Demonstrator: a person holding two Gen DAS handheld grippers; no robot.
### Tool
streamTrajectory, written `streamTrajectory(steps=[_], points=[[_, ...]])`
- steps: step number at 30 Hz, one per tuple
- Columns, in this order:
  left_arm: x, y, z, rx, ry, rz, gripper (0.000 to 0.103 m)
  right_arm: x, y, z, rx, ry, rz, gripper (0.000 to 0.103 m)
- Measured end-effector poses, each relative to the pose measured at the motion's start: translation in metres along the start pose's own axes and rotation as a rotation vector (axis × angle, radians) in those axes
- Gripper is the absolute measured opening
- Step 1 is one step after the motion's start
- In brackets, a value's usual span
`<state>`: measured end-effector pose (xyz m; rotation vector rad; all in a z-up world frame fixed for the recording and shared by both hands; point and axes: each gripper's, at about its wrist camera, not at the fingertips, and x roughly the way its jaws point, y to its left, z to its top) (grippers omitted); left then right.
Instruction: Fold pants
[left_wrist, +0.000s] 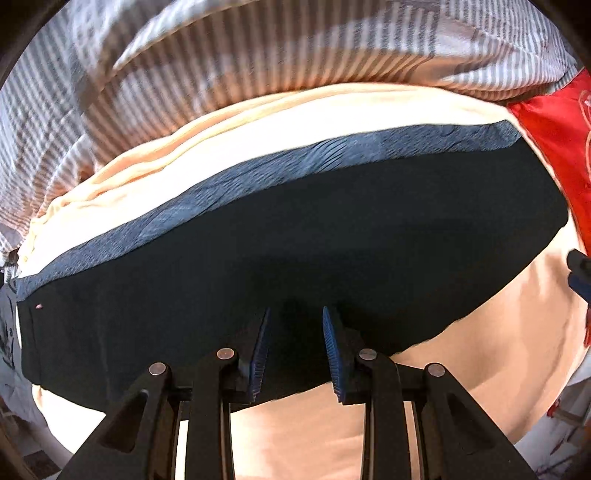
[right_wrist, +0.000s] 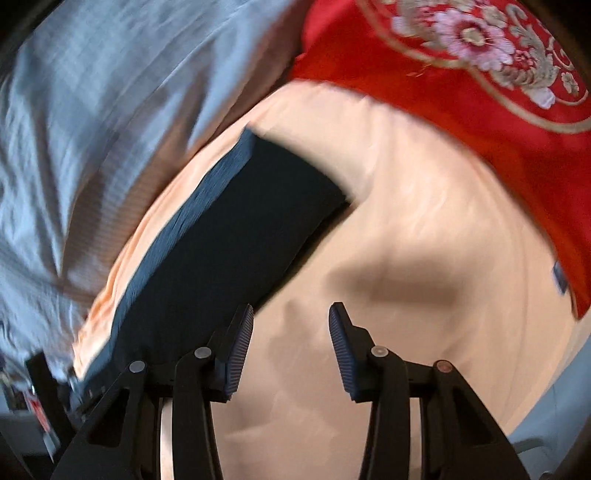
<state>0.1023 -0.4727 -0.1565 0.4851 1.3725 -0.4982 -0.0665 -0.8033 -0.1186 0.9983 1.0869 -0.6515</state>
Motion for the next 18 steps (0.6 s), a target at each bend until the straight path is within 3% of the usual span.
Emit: streamTrajectory(steps=[6,13,18], points=[[0.0,-0.062,0.034,0.044,-0.041,-0.061,0.03,0.012,-0.035,0.035,0.139,-0.033,0.088,0.047],[0.004,-0.13,0.079,0.1,-0.088,-0.119,0.03,0.019,-0.033,0.048,0.103,-0.029,0.196,0.04],[0.009,-0.158,0.108,0.153,-0.107,-0.13,0.03,0.027,-0.052,0.053,0.171,-0.019,0.231,0.04]])
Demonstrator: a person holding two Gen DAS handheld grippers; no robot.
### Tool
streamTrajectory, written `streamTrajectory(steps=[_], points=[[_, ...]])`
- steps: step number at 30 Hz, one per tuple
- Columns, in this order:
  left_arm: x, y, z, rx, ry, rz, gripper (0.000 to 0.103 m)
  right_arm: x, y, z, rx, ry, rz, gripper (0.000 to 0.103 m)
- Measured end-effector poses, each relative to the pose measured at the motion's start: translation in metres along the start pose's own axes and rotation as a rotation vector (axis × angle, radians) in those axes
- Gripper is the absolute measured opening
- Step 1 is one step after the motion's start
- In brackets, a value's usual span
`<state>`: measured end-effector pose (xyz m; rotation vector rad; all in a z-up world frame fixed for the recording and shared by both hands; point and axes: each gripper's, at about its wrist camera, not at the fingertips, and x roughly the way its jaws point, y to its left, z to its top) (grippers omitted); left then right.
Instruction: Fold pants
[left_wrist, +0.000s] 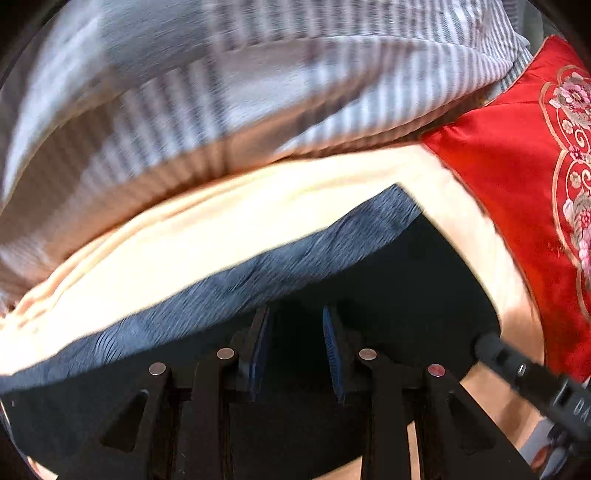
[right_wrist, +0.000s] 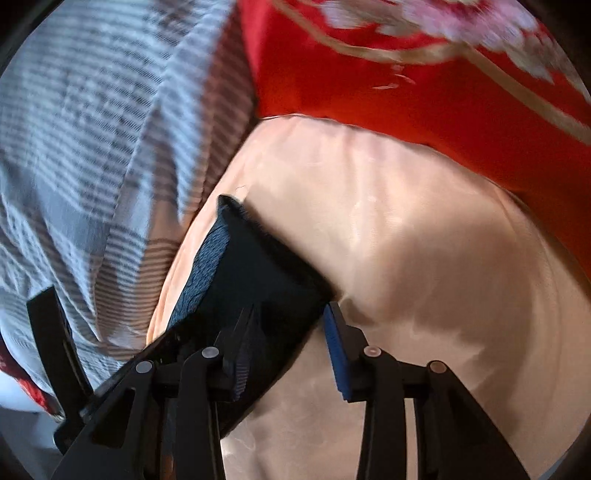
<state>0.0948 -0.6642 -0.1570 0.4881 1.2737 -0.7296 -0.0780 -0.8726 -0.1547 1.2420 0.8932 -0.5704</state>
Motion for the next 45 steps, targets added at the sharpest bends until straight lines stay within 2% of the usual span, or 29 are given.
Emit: streamTrajectory(steps=[6,8,10,13,17,22,26,27,29,33,36,38,39,40,41,42,45], points=[[0.021,-0.026,0.025,0.038,0.02,-0.047,0.03,0.003,-0.014,0.007,0.013,0.012,0.083,0.039],[0.026,-0.032,0.032,0.048,0.014,-0.054,0.03,0.001,-0.016,0.009,0.014,0.015,0.094,0.023],[0.028,-0.039,0.039,0.056,0.005,-0.053,0.03,0.001,-0.016,0.013,0.007,0.023,0.11,0.017],[0.033,-0.042,0.049,0.034,0.006,-0.041,0.03,-0.004,-0.011,0.017,-0.016,0.02,0.131,0.016],[0.04,-0.05,0.062,0.032,-0.005,-0.007,0.03,0.006,-0.01,0.019,-0.036,0.033,0.074,0.016],[0.047,-0.064,0.071,0.062,-0.024,0.041,0.03,0.009,-0.017,0.016,-0.028,0.037,0.069,0.017],[0.036,-0.061,0.076,0.05,-0.01,0.032,0.03,-0.005,-0.013,0.016,-0.044,0.028,0.015,0.019],[0.031,-0.056,0.075,0.048,-0.011,0.041,0.03,-0.011,-0.01,0.015,-0.069,0.018,-0.002,0.023],[0.02,-0.045,0.072,0.048,-0.025,0.067,0.03,-0.023,-0.003,0.013,-0.127,-0.003,-0.016,0.023],[0.003,-0.015,0.051,0.032,-0.03,0.114,0.03,-0.028,0.013,0.007,-0.206,-0.002,0.022,0.023],[0.0,0.001,0.035,0.002,-0.005,0.146,0.03,-0.012,0.025,0.001,-0.232,0.039,0.053,0.023],[0.009,0.01,0.022,-0.021,0.042,0.157,0.03,-0.003,0.029,-0.002,-0.244,0.045,0.054,0.024],[0.013,0.013,0.014,-0.033,0.053,0.156,0.033,0.005,0.028,-0.003,-0.254,0.049,0.048,0.024],[0.011,0.013,0.008,-0.042,0.021,0.163,0.037,0.011,0.025,-0.003,-0.256,0.053,0.025,0.024],[0.01,0.013,0.005,-0.044,0.005,0.191,0.052,0.016,0.02,-0.002,-0.243,0.066,0.016,0.024],[0.009,0.014,0.004,-0.056,-0.005,0.224,0.057,0.016,0.014,-0.002,-0.211,0.061,0.053,0.024],[0.007,0.028,-0.004,-0.138,-0.005,0.177,0.058,-0.001,0.002,-0.008,-0.18,0.02,0.125,0.031]])
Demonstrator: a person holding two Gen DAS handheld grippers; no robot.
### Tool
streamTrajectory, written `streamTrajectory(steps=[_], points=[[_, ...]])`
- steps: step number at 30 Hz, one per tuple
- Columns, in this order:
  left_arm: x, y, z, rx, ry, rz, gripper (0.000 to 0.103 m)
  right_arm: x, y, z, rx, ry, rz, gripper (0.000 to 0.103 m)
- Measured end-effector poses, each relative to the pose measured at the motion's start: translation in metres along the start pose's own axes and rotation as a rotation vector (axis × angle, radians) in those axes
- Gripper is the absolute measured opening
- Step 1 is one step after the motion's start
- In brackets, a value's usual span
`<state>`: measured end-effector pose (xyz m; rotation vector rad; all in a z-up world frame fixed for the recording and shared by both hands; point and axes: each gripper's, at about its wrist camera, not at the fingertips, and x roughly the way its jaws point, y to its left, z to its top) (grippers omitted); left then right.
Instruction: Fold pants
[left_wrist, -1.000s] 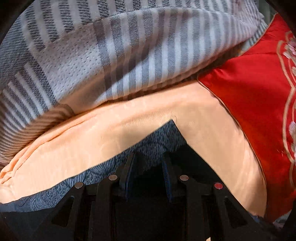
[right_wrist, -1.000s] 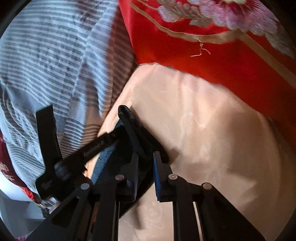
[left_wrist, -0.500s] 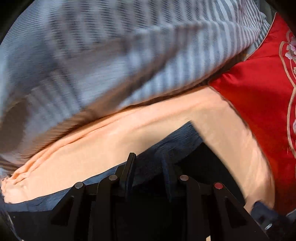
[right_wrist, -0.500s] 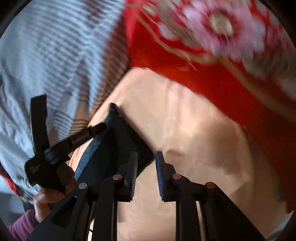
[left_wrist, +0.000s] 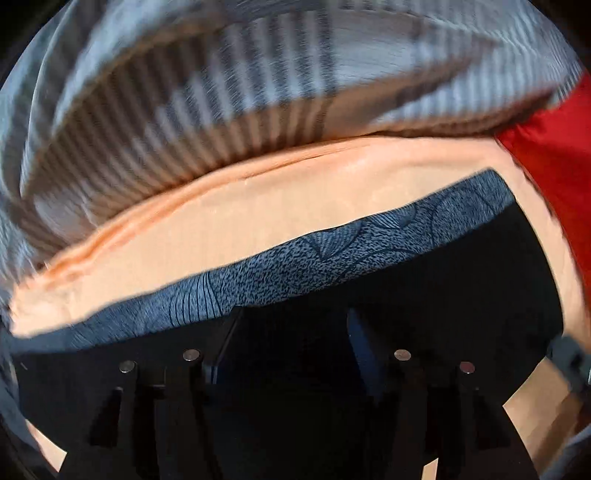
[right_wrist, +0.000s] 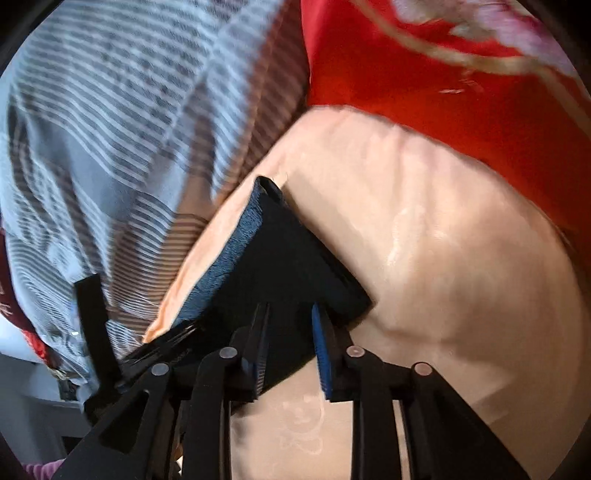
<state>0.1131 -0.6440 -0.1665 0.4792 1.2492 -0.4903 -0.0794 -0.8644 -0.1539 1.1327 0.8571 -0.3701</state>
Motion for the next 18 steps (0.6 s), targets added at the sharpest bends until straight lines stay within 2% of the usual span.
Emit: streamTrajectory(steps=[3,7,8,10,14,18], points=[[-0.004,0.008,-0.004,0.015,-0.005,0.007,0.059,-0.005,-0.008,-0.012,0.025,0.024,0.01,0.045],[-0.007,-0.008,-0.003,0.039,-0.014,0.031,0.059,-0.004,-0.028,-0.019,0.131,0.031,0.03,0.045],[-0.01,-0.024,-0.005,0.04,-0.016,0.032,0.059,-0.003,-0.034,-0.02,0.174,0.027,0.053,0.045],[-0.012,-0.029,-0.011,0.046,-0.023,0.03,0.059,-0.001,-0.04,-0.02,0.204,0.018,0.091,0.045],[-0.013,-0.024,-0.015,0.057,-0.028,0.03,0.059,0.007,-0.04,-0.012,0.212,0.0,0.128,0.045],[-0.012,-0.023,-0.019,0.067,-0.03,0.036,0.059,0.014,-0.045,-0.007,0.299,-0.023,0.136,0.045]])
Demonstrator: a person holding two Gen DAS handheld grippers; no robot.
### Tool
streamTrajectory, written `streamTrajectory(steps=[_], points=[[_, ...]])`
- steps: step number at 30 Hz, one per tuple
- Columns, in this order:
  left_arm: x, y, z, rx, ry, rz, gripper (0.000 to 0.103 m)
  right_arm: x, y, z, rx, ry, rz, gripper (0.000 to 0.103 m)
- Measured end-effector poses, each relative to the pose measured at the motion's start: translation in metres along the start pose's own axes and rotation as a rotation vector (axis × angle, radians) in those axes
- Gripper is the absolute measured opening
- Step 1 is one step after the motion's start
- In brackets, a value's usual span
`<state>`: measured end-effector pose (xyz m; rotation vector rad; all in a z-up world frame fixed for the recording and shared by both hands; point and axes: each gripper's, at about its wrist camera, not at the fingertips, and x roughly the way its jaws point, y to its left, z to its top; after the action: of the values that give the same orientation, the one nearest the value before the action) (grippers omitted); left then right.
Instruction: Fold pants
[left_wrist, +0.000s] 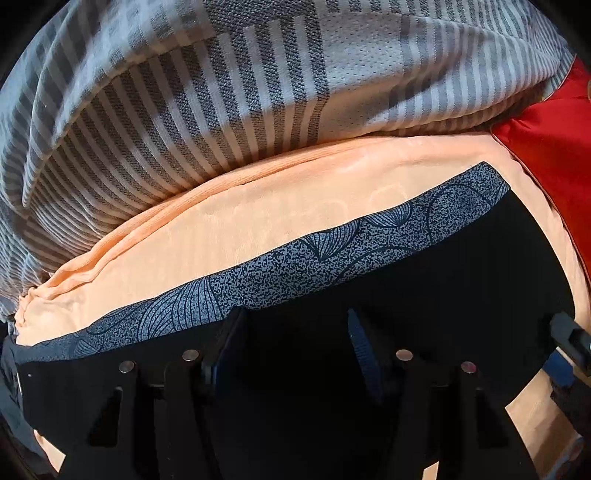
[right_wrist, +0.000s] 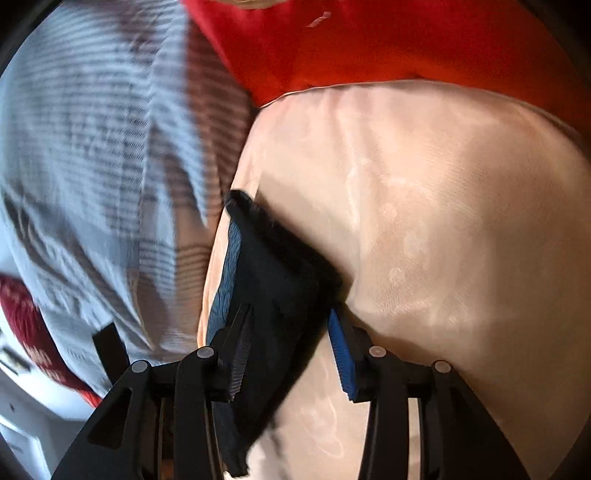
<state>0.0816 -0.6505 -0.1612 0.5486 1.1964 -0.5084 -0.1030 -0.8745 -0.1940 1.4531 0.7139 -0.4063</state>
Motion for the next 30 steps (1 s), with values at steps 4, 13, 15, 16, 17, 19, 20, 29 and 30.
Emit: streamTrajectory(steps=[4,13,15,16,17,19,20,29,30], points=[[0.008,-0.001,0.001,0.002,-0.004,0.004,0.059,-0.002,0.047,-0.015,-0.28,-0.039,-0.115,0.046],[0.004,-0.008,0.001,0.009,0.002,0.017,0.059,-0.005,0.063,-0.029,-0.414,-0.034,-0.149,0.046],[0.0,-0.005,0.002,-0.003,0.016,0.005,0.059,-0.01,0.042,-0.026,-0.311,-0.014,-0.103,0.046],[-0.003,-0.002,0.002,-0.02,0.025,-0.003,0.059,-0.011,0.033,-0.026,-0.275,-0.002,-0.083,0.046],[-0.005,0.001,0.001,-0.034,0.028,-0.006,0.059,-0.012,0.026,-0.025,-0.23,0.02,-0.055,0.046],[-0.011,0.009,-0.004,-0.054,0.03,-0.002,0.059,-0.01,0.017,-0.029,-0.182,0.052,-0.015,0.046],[-0.013,0.015,-0.008,-0.06,0.033,0.005,0.059,-0.006,0.011,-0.032,-0.152,0.071,0.009,0.046],[-0.005,0.053,-0.038,-0.116,0.079,0.014,0.059,0.026,0.024,-0.024,-0.118,0.046,0.073,0.046],[-0.005,0.052,-0.039,-0.113,0.076,0.015,0.059,0.031,0.026,-0.023,-0.117,0.042,0.079,0.046]])
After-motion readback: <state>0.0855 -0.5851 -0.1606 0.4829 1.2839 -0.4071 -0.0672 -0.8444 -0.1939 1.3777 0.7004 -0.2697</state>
